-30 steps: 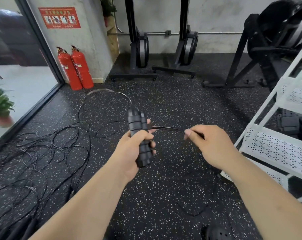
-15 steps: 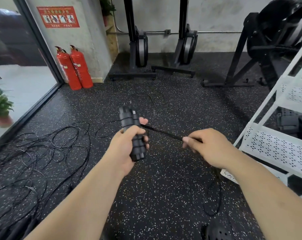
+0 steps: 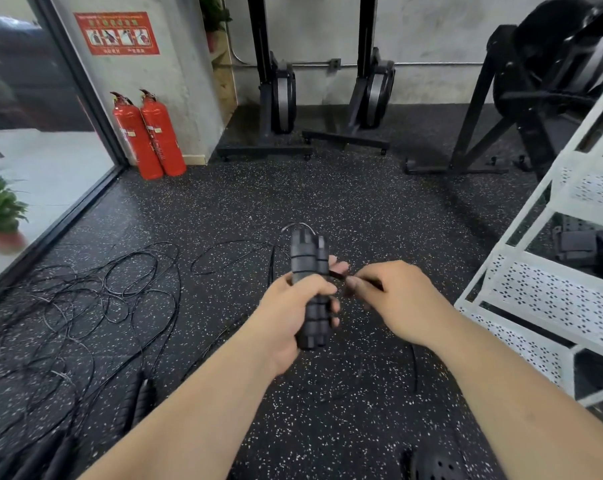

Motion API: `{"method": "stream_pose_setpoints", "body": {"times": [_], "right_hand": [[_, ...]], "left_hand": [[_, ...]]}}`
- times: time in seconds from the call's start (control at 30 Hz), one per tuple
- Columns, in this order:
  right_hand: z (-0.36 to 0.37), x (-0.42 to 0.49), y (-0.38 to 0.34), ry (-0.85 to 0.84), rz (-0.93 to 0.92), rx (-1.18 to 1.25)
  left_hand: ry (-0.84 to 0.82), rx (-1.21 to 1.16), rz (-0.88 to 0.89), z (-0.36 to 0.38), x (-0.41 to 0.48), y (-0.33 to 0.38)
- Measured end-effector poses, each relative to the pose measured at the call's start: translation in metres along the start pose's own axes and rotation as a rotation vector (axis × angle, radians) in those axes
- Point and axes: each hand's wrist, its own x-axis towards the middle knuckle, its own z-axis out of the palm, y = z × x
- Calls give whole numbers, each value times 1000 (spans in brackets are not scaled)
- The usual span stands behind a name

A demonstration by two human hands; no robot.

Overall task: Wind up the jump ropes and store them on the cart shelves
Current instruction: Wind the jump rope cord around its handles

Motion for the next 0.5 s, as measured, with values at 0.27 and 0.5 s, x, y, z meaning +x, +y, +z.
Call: {"method": "stream_pose_setpoints", "body": {"times": [0.27, 0.5], "right_hand": [[-20, 0, 15, -23, 38, -12], [5, 2, 6, 47, -9, -22]], "left_hand": [[170, -100, 91, -19, 7, 19], [-38, 59, -38, 7, -4, -7]]}}
